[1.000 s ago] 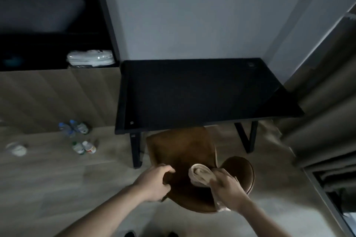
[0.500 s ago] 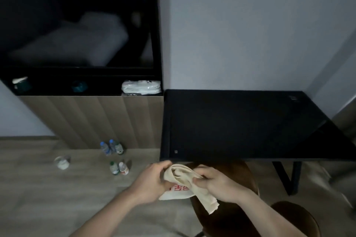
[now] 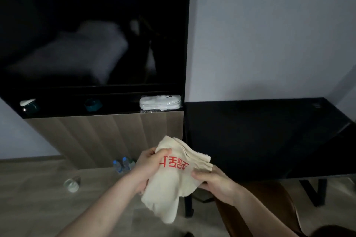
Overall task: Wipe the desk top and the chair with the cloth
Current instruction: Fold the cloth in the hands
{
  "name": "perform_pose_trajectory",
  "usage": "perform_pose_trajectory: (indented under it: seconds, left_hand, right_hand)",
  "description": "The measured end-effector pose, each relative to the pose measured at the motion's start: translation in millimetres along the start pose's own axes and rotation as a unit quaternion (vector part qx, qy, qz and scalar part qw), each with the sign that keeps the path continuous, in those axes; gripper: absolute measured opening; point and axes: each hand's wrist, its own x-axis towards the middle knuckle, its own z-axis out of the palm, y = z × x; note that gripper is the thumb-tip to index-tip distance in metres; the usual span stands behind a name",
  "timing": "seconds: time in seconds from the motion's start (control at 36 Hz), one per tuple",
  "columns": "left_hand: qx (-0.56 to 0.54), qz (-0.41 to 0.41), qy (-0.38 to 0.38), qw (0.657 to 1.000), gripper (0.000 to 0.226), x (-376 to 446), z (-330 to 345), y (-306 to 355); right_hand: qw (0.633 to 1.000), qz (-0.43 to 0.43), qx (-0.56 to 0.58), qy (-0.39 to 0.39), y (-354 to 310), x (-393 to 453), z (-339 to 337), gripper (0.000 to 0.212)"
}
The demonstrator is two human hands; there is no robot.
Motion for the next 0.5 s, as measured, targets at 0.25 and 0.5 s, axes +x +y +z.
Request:
perform_pose_trajectory:
  seconds: [0.25,0.5]
  left_hand:
    - [-0.116,-0.103,-0.024,0.988,0.032,101,-70,16]
    - [-0.046,-0.017,0.046,0.998,0.052,192,-148,-9]
  right_hand:
    - [0.973,0.017,0.221,0.064,-22,143,11,0.043]
    - [0.981,0.105,0.1,0.13,-45,272,25,0.039]
